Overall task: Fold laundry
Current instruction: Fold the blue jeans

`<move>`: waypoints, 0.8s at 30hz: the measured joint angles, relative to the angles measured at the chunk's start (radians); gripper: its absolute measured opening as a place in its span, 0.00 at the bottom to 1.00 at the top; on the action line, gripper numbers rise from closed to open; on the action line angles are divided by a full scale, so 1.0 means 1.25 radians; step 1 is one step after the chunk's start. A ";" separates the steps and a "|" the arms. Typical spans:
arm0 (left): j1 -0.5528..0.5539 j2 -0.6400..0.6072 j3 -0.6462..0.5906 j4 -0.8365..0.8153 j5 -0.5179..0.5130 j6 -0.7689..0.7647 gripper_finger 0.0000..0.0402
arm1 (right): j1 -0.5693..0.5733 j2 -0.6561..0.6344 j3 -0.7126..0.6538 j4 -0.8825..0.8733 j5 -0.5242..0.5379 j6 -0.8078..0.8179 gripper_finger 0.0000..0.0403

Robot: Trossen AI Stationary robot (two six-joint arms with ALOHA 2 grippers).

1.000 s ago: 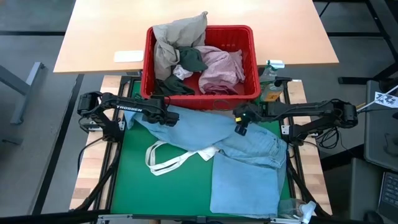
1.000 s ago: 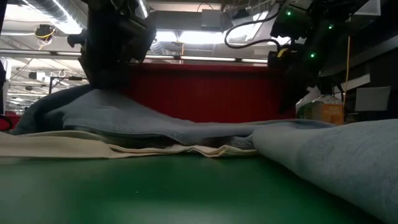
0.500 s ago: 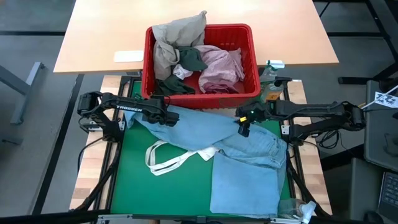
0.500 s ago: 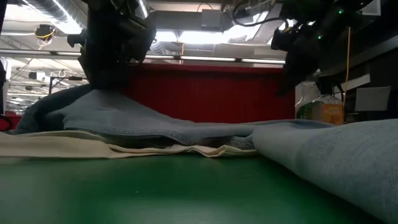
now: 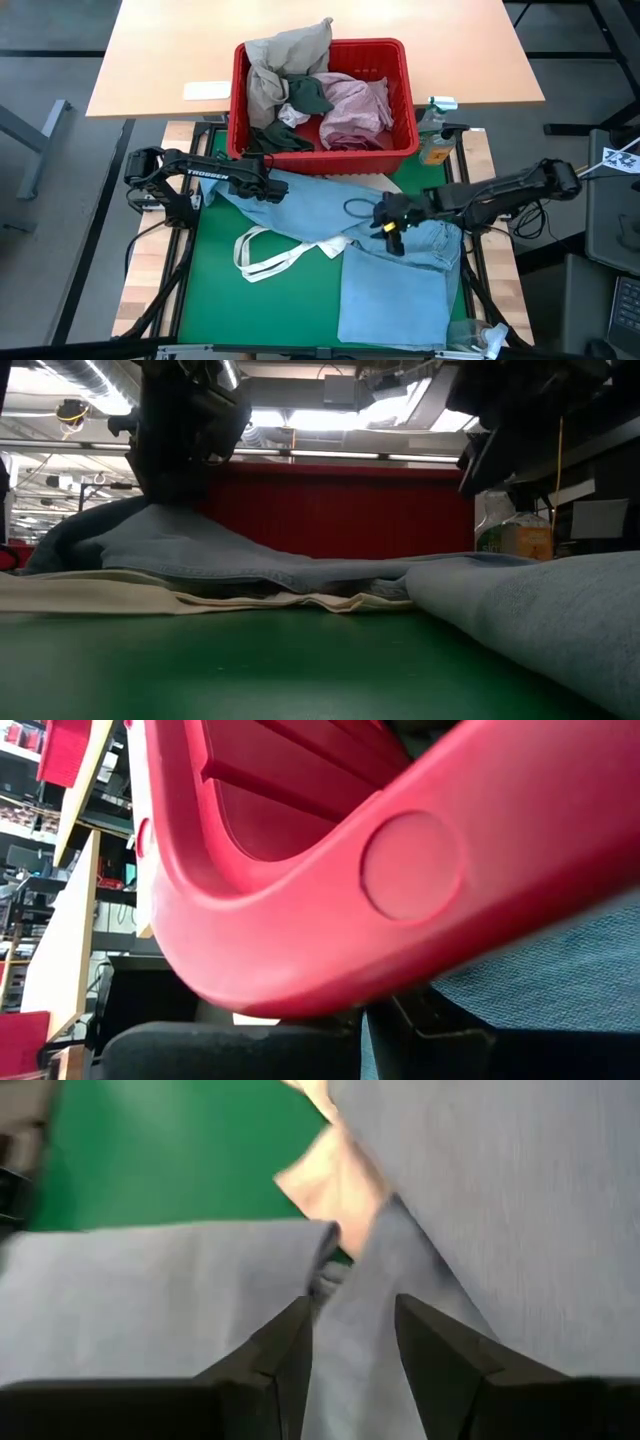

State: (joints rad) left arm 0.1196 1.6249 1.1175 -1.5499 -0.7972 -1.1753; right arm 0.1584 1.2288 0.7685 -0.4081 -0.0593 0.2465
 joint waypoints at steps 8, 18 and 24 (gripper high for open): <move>0.000 0.000 0.000 0.008 0.002 0.000 0.00 | 0.070 0.144 0.000 0.000 0.069 0.046 0.36; 0.000 0.000 0.000 0.001 0.002 0.008 0.00 | 0.092 0.314 0.003 0.018 -0.048 0.048 0.36; -0.001 0.000 0.000 -0.006 0.002 0.009 0.00 | 0.136 0.328 0.004 0.020 -0.143 -0.045 0.36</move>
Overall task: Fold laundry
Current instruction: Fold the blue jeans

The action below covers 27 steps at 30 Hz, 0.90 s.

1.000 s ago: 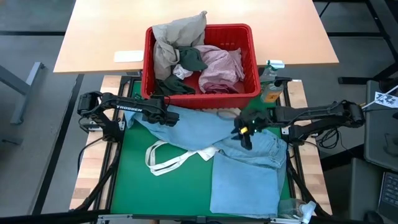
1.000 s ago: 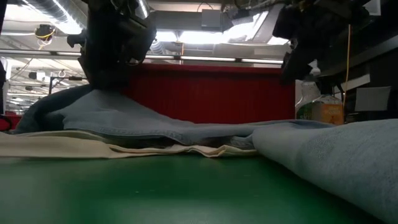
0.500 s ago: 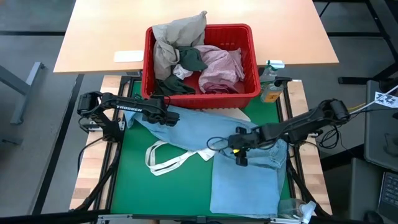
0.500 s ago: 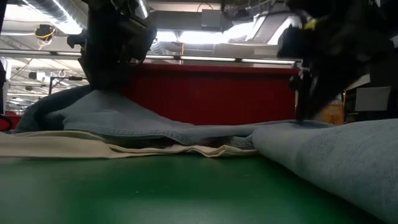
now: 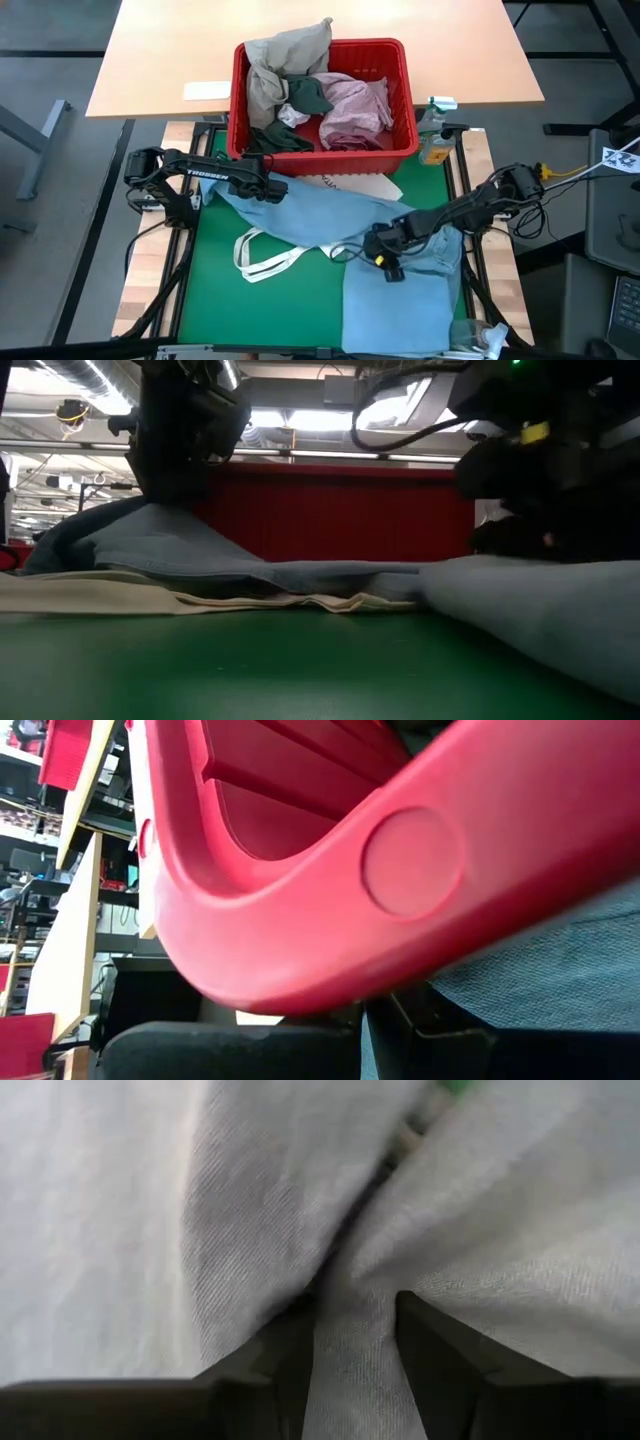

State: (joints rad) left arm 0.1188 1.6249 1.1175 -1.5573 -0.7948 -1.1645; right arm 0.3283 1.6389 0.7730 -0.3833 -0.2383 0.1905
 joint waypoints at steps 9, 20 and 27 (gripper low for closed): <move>0.000 -0.002 0.001 -0.013 0.007 0.059 0.00 | 0.015 -0.040 -0.006 -0.023 -0.094 -0.068 0.36; 0.000 0.001 -0.002 -0.011 0.035 0.134 0.13 | 0.016 -0.075 -0.007 -0.037 -0.038 -0.068 0.36; 0.000 0.000 -0.001 -0.011 0.088 0.128 0.28 | 0.016 -0.102 -0.007 -0.033 -0.013 -0.067 0.36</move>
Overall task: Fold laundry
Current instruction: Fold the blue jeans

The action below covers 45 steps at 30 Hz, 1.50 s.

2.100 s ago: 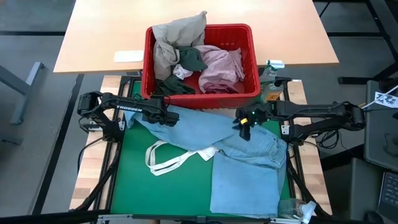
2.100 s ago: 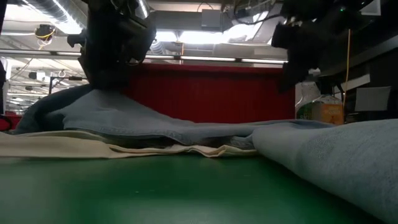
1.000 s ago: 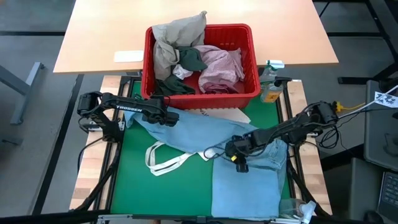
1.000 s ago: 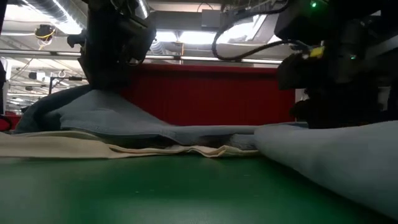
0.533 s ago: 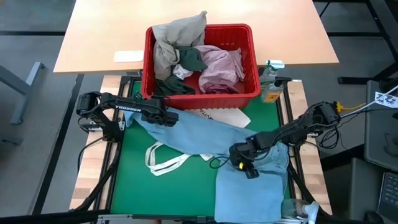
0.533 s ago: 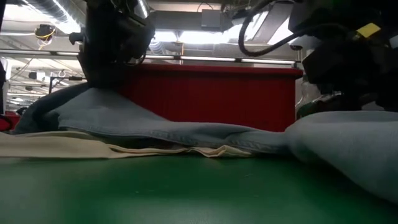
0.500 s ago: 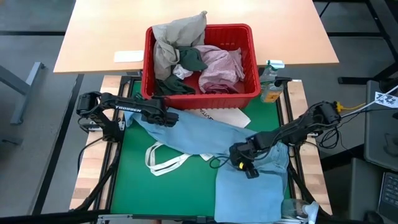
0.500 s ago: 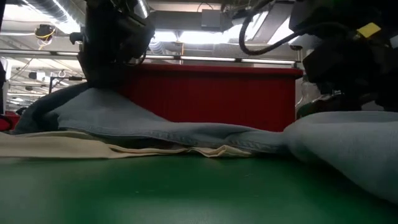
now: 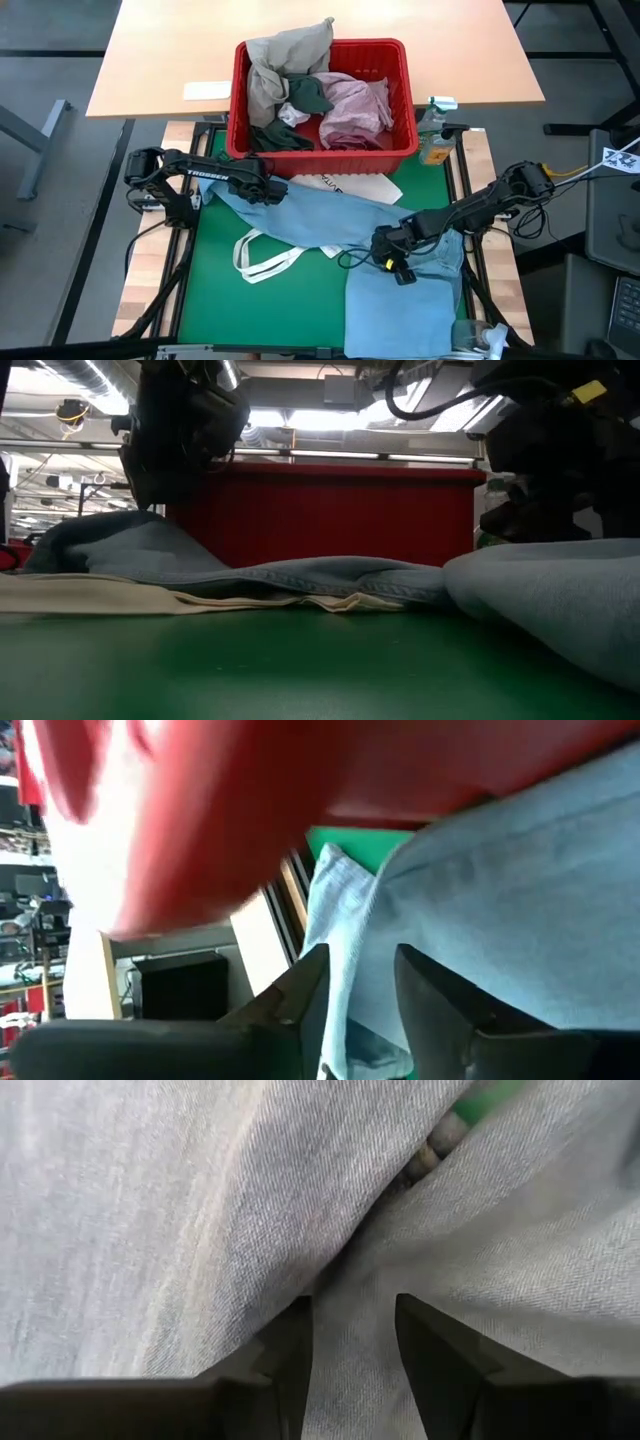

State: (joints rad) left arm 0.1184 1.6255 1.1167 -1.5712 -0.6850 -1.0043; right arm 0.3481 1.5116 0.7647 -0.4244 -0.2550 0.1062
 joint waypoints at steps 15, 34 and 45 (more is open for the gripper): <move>0.000 -0.007 0.003 0.000 0.086 0.054 0.36 | -0.001 -0.002 0.001 0.002 0.001 0.009 0.36; -0.045 -0.223 -0.015 0.001 0.203 0.115 0.36 | -0.001 -0.003 0.002 0.005 0.004 0.065 0.36; -0.045 -0.300 -0.223 0.002 0.248 0.030 0.36 | -0.001 -0.003 0.002 0.012 0.020 0.079 0.36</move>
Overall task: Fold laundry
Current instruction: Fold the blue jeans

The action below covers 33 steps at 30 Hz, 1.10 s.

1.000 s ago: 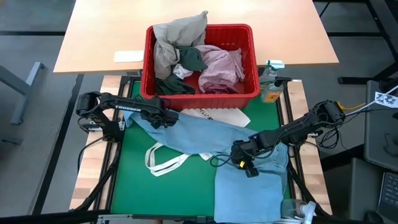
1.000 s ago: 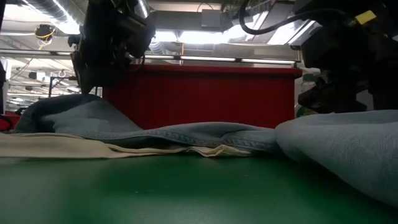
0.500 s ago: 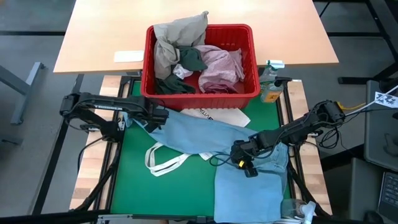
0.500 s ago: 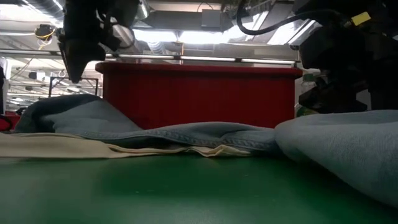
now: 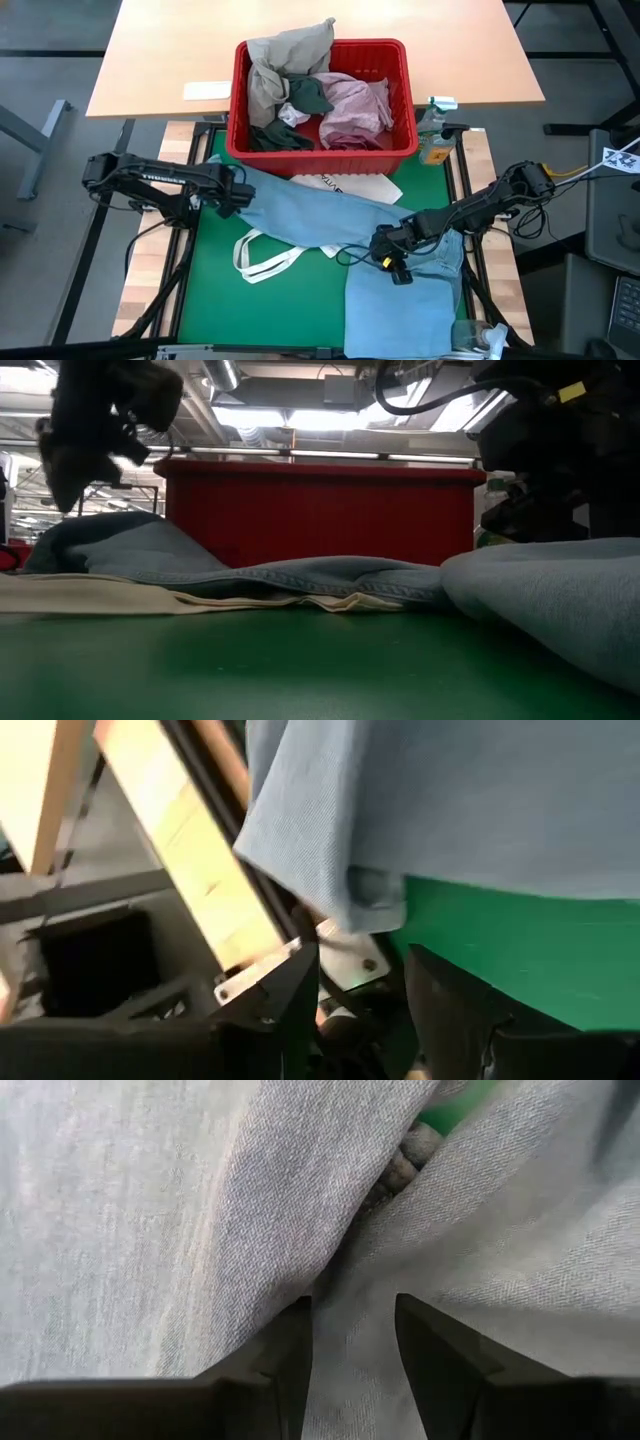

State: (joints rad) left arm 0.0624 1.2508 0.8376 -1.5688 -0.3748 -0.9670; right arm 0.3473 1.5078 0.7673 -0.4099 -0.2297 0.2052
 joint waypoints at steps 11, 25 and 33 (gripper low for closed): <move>0.000 -0.002 -0.057 0.068 -0.007 -0.040 0.36 | -0.001 0.000 0.000 0.002 0.010 0.027 0.36; 0.001 0.001 -0.063 0.048 -0.062 -0.135 0.36 | 0.000 0.000 0.000 0.005 0.021 0.027 0.36; 0.021 0.017 -0.063 0.048 -0.064 -0.138 0.36 | 0.000 0.000 0.000 0.008 0.052 0.022 0.36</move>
State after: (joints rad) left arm 0.0889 1.2722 0.7593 -1.5094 -0.4545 -1.1390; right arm 0.3473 1.5078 0.7677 -0.3998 -0.1649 0.2326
